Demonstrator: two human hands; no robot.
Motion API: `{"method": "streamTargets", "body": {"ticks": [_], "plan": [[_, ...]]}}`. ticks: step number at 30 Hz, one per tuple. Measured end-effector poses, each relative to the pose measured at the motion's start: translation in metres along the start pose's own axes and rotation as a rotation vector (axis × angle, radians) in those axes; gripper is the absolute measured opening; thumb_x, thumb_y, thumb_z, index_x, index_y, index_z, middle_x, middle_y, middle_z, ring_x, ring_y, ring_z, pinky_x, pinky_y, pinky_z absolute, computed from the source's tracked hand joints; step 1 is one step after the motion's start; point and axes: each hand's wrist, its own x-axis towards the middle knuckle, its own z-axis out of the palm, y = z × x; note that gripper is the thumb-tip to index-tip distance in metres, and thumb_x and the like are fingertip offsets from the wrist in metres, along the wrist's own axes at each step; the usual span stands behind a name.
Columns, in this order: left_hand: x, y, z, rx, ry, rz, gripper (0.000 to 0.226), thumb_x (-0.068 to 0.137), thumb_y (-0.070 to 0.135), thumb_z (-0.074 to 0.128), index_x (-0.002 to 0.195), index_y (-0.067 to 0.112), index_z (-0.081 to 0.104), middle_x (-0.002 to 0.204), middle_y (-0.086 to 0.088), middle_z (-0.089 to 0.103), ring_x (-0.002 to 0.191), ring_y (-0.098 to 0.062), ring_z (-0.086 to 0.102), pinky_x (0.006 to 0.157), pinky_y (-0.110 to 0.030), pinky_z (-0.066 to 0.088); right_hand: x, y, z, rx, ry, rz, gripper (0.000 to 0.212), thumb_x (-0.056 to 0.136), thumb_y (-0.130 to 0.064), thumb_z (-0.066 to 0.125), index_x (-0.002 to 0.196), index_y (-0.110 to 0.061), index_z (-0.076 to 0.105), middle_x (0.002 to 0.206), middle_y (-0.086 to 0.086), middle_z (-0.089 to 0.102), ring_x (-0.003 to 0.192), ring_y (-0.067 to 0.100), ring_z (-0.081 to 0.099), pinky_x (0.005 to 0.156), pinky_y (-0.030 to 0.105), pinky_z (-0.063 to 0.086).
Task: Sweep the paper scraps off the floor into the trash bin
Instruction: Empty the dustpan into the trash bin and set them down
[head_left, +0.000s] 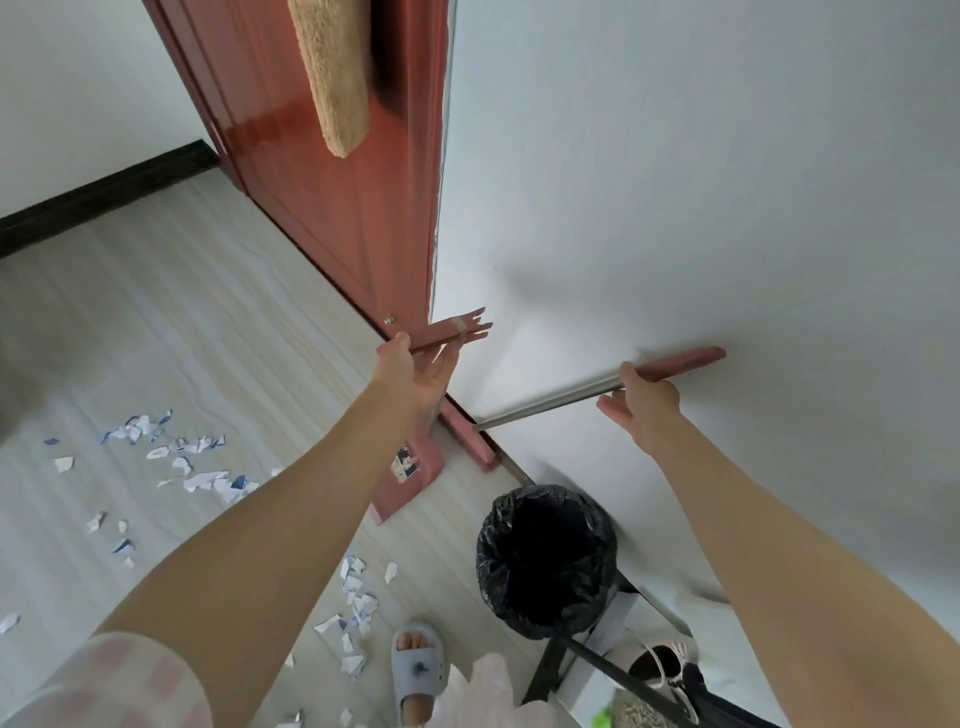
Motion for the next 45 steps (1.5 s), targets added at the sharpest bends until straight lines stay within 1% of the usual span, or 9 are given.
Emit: {"method": "streamTargets", "body": {"ticks": [3,7,11,21,25,28,34,39,45], "plan": [[0.009,0.001,-0.002,0.003,0.042,0.068,0.024,0.102,0.026,0.045,0.096,0.003,0.053,0.095,-0.017,0.066,0.054,-0.025,0.07,0.053,-0.031,0.06,0.005,0.002,-0.005,0.011,0.037,0.009,0.02,0.095,-0.027,0.051,0.089,-0.008,0.051,0.076,-0.002,0.053,0.063,0.015,0.062,0.093,0.031,0.052],[0.018,0.011,-0.003,0.119,0.094,0.099,0.016,0.1,0.026,0.048,0.088,0.015,0.051,0.101,-0.014,0.067,0.06,-0.02,0.069,0.071,-0.031,0.059,0.008,0.004,-0.008,0.188,0.038,0.03,0.019,0.097,-0.023,0.05,0.085,-0.008,0.049,0.086,0.003,0.054,0.08,0.019,0.063,0.066,0.021,0.056],[0.023,0.019,-0.005,0.18,0.085,0.12,0.017,0.101,0.025,0.047,0.088,0.014,0.049,0.092,-0.011,0.065,0.074,-0.021,0.065,0.064,-0.03,0.055,0.009,0.006,-0.005,0.257,-0.001,0.07,0.019,0.099,-0.022,0.049,0.11,-0.006,0.045,0.104,0.007,0.051,0.096,0.021,0.058,0.086,0.032,0.055],[0.031,0.029,-0.007,0.183,0.09,0.116,0.019,0.1,0.026,0.047,0.113,0.013,0.051,0.09,-0.008,0.063,0.078,-0.021,0.063,0.075,-0.03,0.055,0.018,0.013,0.004,0.149,0.089,0.08,0.032,0.095,-0.033,0.051,0.116,-0.01,0.046,0.087,0.002,0.049,0.097,0.021,0.055,0.086,0.034,0.055],[0.032,0.031,-0.01,0.199,0.141,0.178,0.031,0.097,0.019,0.054,0.126,0.009,0.05,0.092,-0.007,0.062,0.078,-0.023,0.064,0.072,-0.032,0.058,0.022,0.019,0.013,-0.077,0.202,-0.168,0.042,0.096,-0.031,0.047,0.122,0.002,0.05,0.073,0.0,0.055,0.066,0.017,0.061,0.091,0.041,0.052],[0.033,0.035,-0.009,0.413,0.209,0.299,0.02,0.097,0.012,0.053,0.116,0.012,0.052,0.097,-0.007,0.061,0.079,-0.02,0.06,0.074,-0.029,0.056,0.011,0.018,0.023,-0.284,0.214,-0.373,0.043,0.096,-0.03,0.044,0.118,0.006,0.049,0.084,0.012,0.068,0.09,0.033,0.067,0.077,0.02,0.04],[0.04,0.037,-0.015,0.801,0.253,0.463,0.025,0.097,0.011,0.048,0.119,0.011,0.06,0.08,0.003,0.054,0.069,-0.01,0.048,0.082,-0.03,0.05,-0.001,0.0,0.028,-0.516,0.29,-0.595,0.035,0.096,-0.031,0.042,0.106,0.001,0.052,0.084,0.009,0.06,0.081,0.031,0.06,0.071,0.029,0.042],[0.041,0.033,-0.017,0.95,0.268,0.559,0.026,0.098,0.019,0.044,0.12,0.015,0.058,0.102,0.003,0.059,0.071,-0.011,0.049,0.064,-0.023,0.045,0.017,0.006,0.034,-0.289,0.277,-0.396,0.04,0.095,-0.037,0.04,0.115,-0.004,0.047,0.097,0.01,0.061,0.091,0.04,0.065,0.085,0.049,0.052],[0.042,0.033,-0.023,1.073,0.298,0.569,0.03,0.096,0.026,0.047,0.124,0.015,0.053,0.131,-0.01,0.048,0.1,-0.022,0.052,0.089,-0.033,0.047,0.03,0.018,0.024,-0.087,0.273,-0.098,0.05,0.095,-0.033,0.045,0.13,0.001,0.039,0.12,0.014,0.057,0.11,0.039,0.059,0.097,0.046,0.047]]}}
